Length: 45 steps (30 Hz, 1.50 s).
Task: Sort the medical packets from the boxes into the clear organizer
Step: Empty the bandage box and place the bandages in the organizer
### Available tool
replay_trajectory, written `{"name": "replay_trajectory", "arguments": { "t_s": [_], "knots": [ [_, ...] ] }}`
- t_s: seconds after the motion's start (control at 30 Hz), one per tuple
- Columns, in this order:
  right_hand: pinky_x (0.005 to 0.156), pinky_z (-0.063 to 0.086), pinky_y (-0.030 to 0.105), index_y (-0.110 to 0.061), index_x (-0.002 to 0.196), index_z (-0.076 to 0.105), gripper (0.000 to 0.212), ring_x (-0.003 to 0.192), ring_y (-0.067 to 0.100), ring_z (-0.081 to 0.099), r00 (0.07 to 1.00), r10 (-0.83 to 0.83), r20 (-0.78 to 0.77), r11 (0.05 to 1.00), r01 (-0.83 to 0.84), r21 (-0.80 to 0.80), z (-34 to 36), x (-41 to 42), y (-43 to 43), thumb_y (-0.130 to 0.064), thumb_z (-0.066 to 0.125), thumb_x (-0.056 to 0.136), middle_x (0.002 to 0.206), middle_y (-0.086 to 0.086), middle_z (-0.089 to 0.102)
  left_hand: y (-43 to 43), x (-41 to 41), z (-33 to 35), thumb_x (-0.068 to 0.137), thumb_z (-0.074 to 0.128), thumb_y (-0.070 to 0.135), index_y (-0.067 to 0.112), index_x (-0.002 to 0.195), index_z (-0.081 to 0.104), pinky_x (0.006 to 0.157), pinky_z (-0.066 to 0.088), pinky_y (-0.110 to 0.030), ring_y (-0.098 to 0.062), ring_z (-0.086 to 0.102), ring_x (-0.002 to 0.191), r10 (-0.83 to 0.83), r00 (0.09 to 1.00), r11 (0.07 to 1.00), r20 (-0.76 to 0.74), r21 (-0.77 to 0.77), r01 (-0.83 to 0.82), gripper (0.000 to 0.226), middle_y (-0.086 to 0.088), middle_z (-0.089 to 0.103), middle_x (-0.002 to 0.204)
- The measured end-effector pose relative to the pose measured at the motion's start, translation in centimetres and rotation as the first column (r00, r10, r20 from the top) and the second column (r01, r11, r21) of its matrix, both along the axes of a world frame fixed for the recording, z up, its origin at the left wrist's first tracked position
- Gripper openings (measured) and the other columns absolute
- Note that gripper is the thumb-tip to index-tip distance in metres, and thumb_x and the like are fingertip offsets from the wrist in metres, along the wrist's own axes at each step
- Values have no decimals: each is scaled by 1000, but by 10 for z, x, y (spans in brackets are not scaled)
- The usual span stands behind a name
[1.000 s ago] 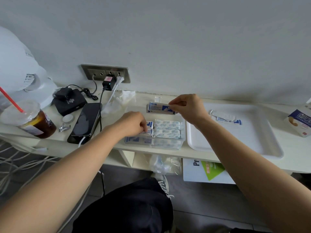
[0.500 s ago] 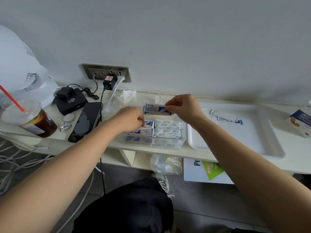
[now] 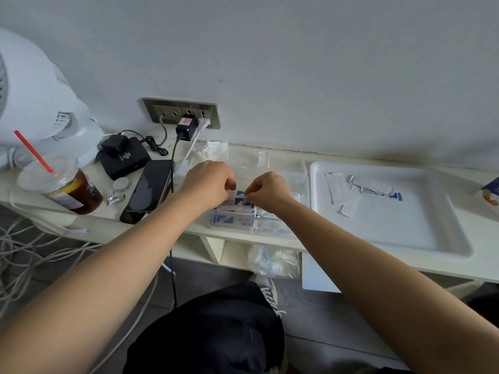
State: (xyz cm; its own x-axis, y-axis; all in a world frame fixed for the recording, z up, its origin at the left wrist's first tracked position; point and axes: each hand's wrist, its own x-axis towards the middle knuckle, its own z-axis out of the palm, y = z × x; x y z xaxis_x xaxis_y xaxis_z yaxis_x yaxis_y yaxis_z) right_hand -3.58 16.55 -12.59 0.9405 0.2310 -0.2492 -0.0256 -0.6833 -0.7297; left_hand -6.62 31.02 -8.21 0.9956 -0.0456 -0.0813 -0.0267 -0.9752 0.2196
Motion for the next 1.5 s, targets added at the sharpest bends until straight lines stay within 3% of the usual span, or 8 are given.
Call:
{"name": "replay_trajectory", "arguments": {
  "t_s": [0.3,0.5,0.67,0.8,0.9,1.07,1.27,1.5],
  "knots": [
    [75,58,30,-6,90,73,10,82,21,66,993,89,74,985,-77,-153,-4,0,4,-5,70,80,90,9,71,-9,-1,-7,88,61,12,27,106,71,84,44,-30,-25,56,98,-90,995,953,-42,287,98,25,-7,60,108],
    [67,48,22,-11,92,71,14,81,16,60,978,183,104,964,-158,-212,-3,4,1,-8,70,79,96,3,69,-11,2,-12,89,60,22,24,102,71,83,33,-30,-22,49,102,-157,982,897,-108,401,187,17,1,57,86],
    [73,53,19,-12,93,73,12,72,8,62,947,224,232,973,-231,3,27,3,-27,-10,67,83,89,2,72,-15,3,-4,91,58,29,21,113,67,89,42,-33,-22,57,105,-149,989,946,-11,289,146,26,-1,68,107],
    [61,50,17,-14,89,73,11,59,12,65,932,34,360,976,-109,188,46,4,-83,-9,64,85,79,1,72,-54,10,10,91,56,20,22,108,69,81,47,-29,-17,63,94,-122,976,991,181,-30,129,22,5,70,102],
    [59,47,13,-13,88,73,13,58,9,65,932,-118,342,990,85,108,37,12,-142,-9,61,85,75,1,71,-110,16,14,89,53,19,23,105,70,81,49,-28,-16,63,90,-185,959,963,213,-154,220,24,6,70,97],
    [74,49,30,-19,90,70,11,78,18,63,949,-220,225,969,240,-64,0,14,-215,-13,64,83,85,0,68,-177,29,-11,86,56,18,22,107,69,87,48,-30,-21,61,99,-266,960,935,89,-217,279,25,1,69,103],
    [87,46,31,-15,109,66,24,95,24,62,908,-301,290,914,362,-185,-27,27,-261,-21,62,87,116,8,60,-222,47,-46,87,60,22,17,125,57,91,43,-30,-29,54,113,-304,951,947,-59,-131,294,38,-11,54,125],
    [96,34,36,-16,122,62,35,122,28,42,917,-265,299,861,364,-355,-42,48,-255,-31,57,90,125,11,51,-235,61,-64,88,62,31,9,128,50,96,41,-39,-33,43,121,-125,991,991,-47,-55,122,48,-16,43,127]
  ]
}}
